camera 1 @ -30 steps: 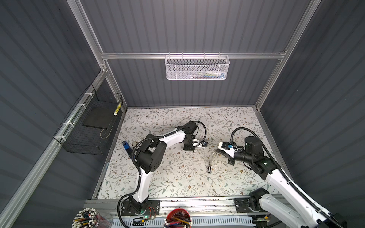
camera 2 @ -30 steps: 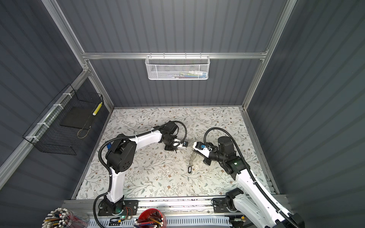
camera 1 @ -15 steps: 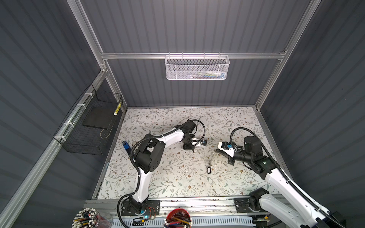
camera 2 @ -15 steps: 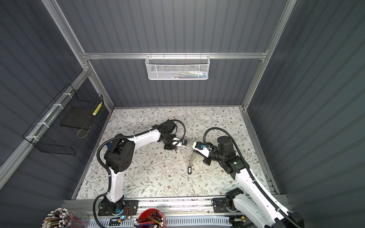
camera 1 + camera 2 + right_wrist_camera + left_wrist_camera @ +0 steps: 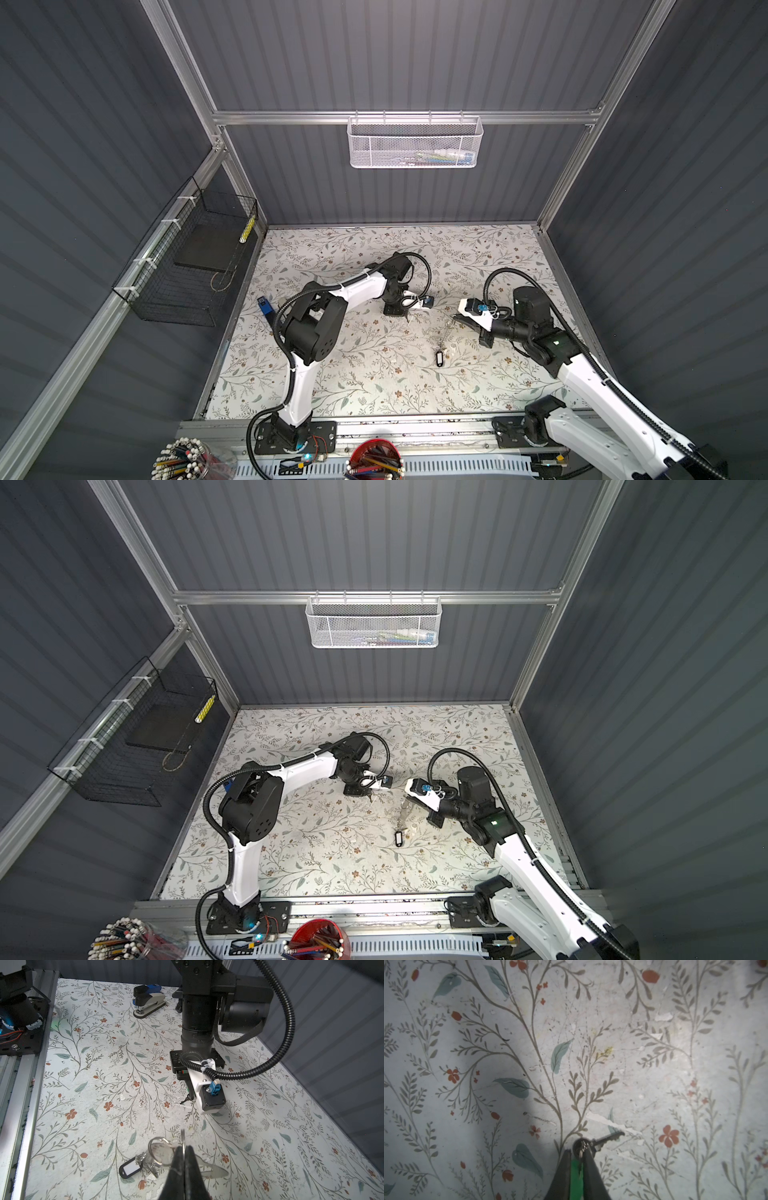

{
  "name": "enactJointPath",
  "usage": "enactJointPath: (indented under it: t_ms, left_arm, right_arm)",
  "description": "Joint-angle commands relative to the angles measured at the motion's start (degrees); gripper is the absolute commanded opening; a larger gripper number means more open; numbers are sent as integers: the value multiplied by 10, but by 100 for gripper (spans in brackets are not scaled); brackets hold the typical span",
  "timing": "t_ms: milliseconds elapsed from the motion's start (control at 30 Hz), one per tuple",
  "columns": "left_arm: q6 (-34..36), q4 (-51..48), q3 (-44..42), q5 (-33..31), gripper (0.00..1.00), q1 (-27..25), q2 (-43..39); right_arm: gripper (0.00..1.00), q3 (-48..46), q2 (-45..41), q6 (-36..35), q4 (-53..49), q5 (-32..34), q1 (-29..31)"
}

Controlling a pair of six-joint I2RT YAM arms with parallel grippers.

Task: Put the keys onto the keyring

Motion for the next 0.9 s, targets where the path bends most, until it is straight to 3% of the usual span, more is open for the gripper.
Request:
enactJointPath:
  t_ms: [0, 400, 667, 867]
  left_arm:
    - [11, -21, 13, 4, 14, 1, 2]
    - [11, -23, 13, 3, 18, 0, 9]
    - [11, -25, 15, 4, 13, -2, 15]
    - [12, -24, 13, 0, 20, -2, 16]
  right_arm:
    - [0, 17, 1, -3, 8, -3, 3]
    - [0, 17, 1, -4, 7, -3, 3]
    - [0, 17, 2, -5, 6, -3, 3]
    - [0, 16, 3, -5, 7, -4, 3]
